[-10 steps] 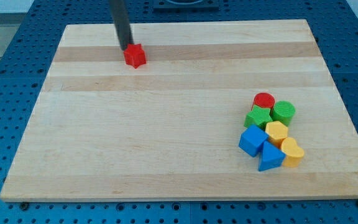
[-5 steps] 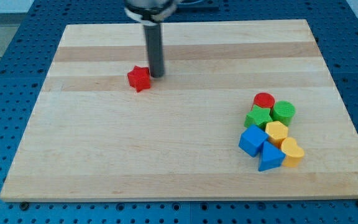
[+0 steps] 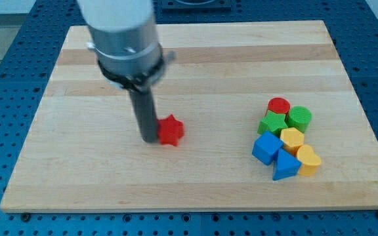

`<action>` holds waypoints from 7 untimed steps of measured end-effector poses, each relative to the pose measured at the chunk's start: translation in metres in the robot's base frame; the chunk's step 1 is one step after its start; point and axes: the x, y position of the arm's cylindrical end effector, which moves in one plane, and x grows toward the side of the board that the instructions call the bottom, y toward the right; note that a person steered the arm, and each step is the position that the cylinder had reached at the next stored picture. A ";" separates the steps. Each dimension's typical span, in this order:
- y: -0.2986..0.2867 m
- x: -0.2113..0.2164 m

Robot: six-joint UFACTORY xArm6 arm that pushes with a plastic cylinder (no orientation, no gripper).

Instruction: Push the red star into blue cube

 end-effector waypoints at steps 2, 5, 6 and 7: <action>0.028 0.000; 0.060 -0.038; 0.148 -0.042; 0.182 -0.042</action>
